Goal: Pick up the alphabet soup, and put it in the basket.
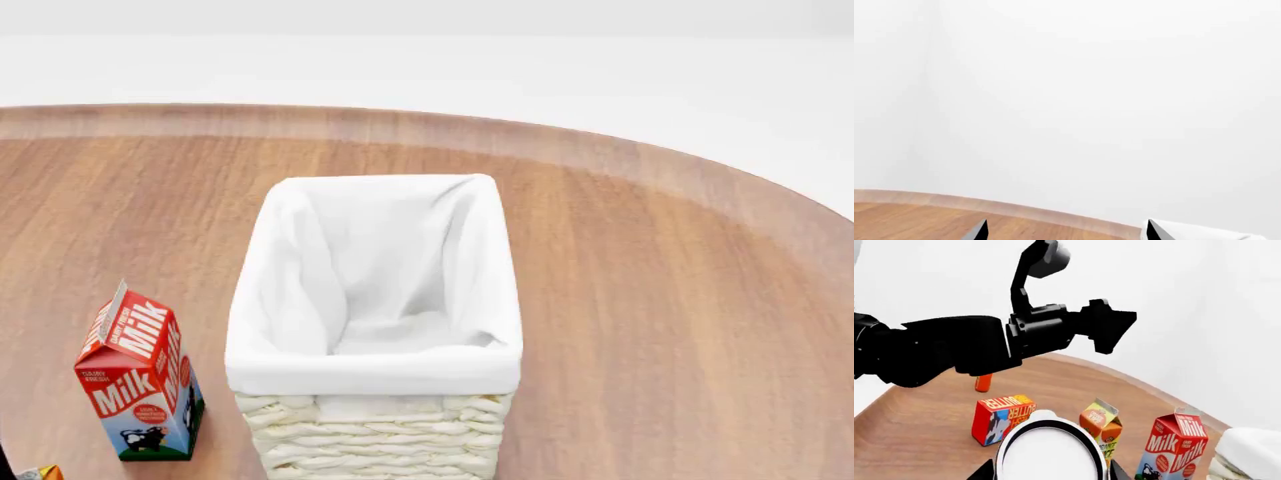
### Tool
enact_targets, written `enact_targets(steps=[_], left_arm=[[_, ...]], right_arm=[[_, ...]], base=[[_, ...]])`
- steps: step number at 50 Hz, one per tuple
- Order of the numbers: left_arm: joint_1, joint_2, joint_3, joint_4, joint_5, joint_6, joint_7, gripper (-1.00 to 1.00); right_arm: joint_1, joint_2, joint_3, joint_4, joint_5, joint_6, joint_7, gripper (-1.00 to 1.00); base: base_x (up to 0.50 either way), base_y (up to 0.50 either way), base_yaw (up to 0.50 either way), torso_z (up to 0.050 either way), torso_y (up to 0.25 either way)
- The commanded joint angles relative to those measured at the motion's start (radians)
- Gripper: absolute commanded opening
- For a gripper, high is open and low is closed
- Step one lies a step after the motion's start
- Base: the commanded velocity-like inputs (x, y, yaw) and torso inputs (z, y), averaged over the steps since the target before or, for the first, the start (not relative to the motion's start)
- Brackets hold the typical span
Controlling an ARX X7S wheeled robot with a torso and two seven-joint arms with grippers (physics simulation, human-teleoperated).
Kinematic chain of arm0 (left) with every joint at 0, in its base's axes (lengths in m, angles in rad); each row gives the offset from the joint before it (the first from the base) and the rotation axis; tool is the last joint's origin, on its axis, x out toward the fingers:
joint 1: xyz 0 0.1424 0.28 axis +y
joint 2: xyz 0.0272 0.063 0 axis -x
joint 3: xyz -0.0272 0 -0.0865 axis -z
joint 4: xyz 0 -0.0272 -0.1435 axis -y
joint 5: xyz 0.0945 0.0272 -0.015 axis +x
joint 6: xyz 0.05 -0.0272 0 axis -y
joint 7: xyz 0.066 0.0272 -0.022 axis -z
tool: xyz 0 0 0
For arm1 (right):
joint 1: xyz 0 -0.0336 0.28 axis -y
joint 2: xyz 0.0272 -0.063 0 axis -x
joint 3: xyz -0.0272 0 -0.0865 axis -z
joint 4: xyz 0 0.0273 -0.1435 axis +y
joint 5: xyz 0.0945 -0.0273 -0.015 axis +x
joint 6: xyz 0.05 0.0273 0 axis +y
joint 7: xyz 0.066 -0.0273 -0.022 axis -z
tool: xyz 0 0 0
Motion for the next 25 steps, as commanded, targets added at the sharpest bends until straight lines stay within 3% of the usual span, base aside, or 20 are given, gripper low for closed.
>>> enact_targets(steps=[1, 25], left_arm=[[0.002, -0.002, 0.001, 0.002, 0.000, 0.001, -0.003, 1.00], [0.004, -0.009, 0.002, 0.010, -0.007, 0.000, -0.009, 1.00]], right_arm=[[-0.039, 0.038, 0.048, -0.087, 0.132, -0.092, 0.007, -1.00], [-0.120, 0.099, 0.128, -0.303, 0.318, -0.168, 0.102, -1.00]], base=[[0.00, 0.00, 0.00, 0.000, 0.010], [0.00, 0.00, 0.00, 0.000, 0.000]])
